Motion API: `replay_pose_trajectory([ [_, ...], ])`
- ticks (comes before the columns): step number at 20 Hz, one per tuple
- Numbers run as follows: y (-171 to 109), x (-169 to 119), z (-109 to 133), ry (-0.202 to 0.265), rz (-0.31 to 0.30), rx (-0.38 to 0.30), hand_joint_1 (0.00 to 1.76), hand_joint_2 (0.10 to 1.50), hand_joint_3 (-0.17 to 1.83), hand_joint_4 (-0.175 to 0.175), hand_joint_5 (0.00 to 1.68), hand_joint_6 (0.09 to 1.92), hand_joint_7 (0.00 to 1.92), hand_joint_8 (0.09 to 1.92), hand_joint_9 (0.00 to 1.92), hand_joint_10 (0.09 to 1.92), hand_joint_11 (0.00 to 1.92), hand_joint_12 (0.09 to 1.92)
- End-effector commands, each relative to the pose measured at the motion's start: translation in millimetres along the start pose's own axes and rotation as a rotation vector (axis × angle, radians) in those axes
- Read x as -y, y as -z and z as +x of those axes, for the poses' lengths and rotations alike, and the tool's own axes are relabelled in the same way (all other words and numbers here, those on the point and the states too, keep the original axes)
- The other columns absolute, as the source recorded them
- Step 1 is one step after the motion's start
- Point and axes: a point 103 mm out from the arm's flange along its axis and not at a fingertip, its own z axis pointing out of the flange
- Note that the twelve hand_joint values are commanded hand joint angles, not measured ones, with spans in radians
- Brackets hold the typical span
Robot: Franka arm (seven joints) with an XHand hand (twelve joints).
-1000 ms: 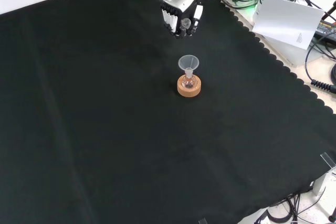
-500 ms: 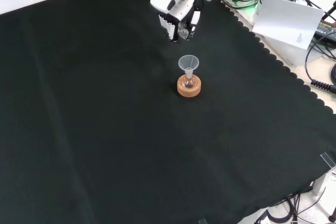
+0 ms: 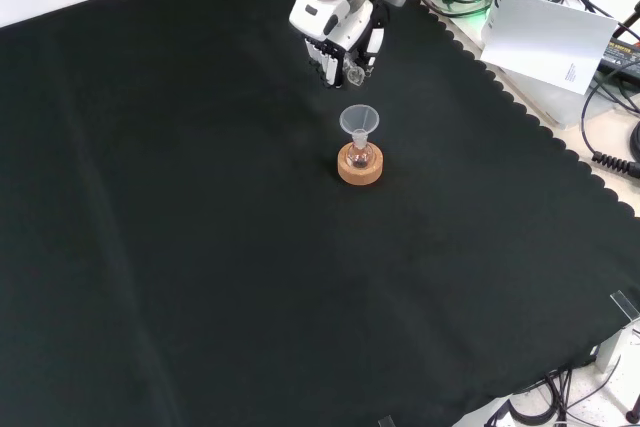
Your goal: Pour the water from the graduated cylinder into the round-bottom flask.
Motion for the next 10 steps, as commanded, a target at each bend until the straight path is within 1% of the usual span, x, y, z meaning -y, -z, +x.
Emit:
replay_pose_trajectory([
  [1,-2.0,-3.4,5.6,-0.039,0.107,0.095,1.13,1.11,-0.01,-0.086,1.01,0.98,1.3,0.29,1.44,0.09,1.28,0.75],
  [4,-2.2,-3.4,7.2,-0.049,0.127,0.12,1.13,1.11,-0.01,-0.087,1.01,0.98,1.3,0.29,1.44,0.09,1.28,0.75],
  [10,2.2,-1.3,5.8,-0.068,0.14,0.169,1.13,1.11,-0.01,-0.094,1.02,0.96,1.31,0.27,1.45,0.09,1.29,0.74],
])
